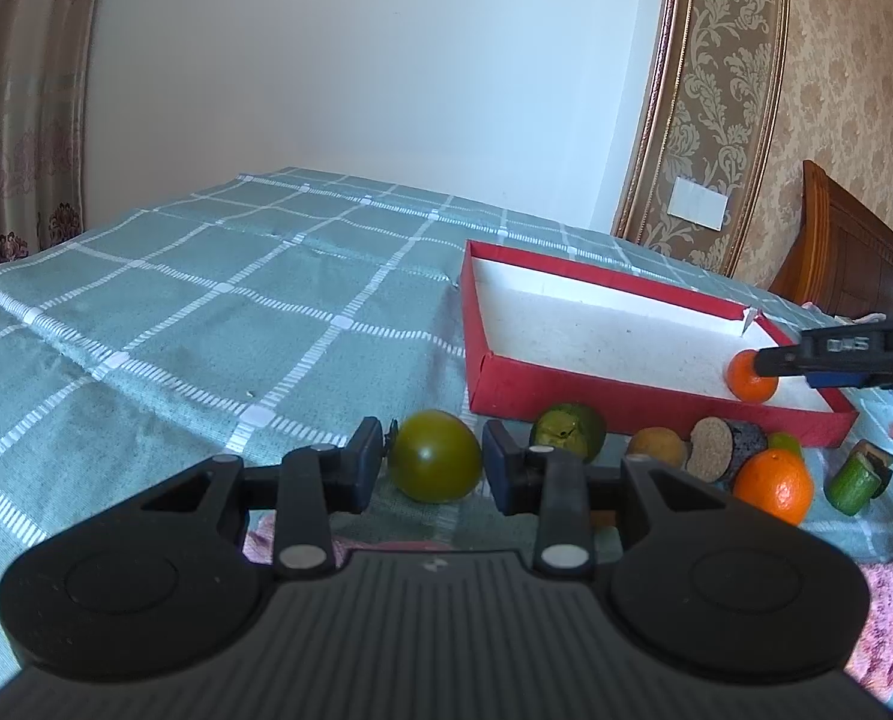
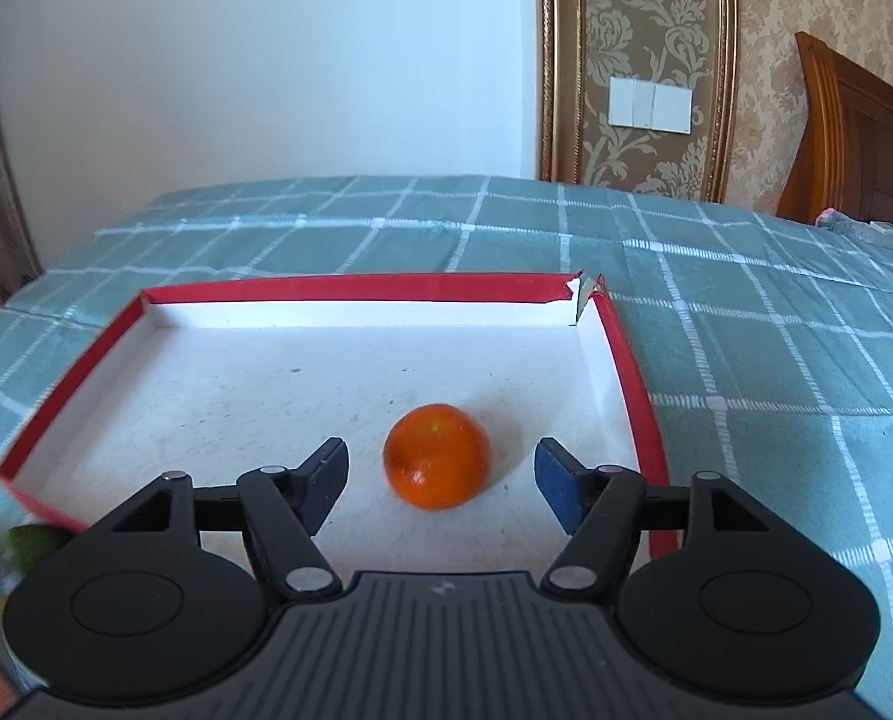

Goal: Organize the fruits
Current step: 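Lower the green tomato into the tray and open the left tool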

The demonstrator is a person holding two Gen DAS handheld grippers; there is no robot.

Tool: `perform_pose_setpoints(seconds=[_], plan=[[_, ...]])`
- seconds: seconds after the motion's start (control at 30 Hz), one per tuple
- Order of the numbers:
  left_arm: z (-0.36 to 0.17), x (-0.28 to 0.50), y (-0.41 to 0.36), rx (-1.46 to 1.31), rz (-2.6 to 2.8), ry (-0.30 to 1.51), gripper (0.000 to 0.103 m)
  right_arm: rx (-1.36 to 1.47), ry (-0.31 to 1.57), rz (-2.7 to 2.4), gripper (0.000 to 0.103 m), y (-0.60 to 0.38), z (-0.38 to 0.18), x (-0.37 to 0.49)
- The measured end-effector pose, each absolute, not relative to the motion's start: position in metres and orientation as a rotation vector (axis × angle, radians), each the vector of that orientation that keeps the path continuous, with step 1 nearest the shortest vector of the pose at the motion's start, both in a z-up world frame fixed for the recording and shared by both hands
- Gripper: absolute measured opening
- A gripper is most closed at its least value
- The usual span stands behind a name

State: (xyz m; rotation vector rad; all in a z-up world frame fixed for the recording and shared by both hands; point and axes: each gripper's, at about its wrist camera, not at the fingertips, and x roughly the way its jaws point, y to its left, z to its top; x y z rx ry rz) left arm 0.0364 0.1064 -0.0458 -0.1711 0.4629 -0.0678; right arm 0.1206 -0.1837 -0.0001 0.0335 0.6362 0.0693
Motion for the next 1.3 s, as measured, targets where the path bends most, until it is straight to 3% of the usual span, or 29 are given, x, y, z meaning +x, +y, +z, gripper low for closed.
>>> perform_pose_setpoints(seconds=[0.43,0.8,1.3], plan=[[-0.043,0.032,0.110,-0.196,-0.082,0.453,0.032,-0.122,0.489,0.262,0.073,-0.194,-0.011,0.010],[-0.019,0.032,0.087,-0.148,-0.136,0.440,0.032,-0.074,0.550,0.201,0.073,-0.195,-0.020,-0.001],[0.004,0.080,0.036,-0.033,-0.214,0.439,0.032,-0.052,0.490,0.260,0.073,-0.199,-0.019,-0.018]])
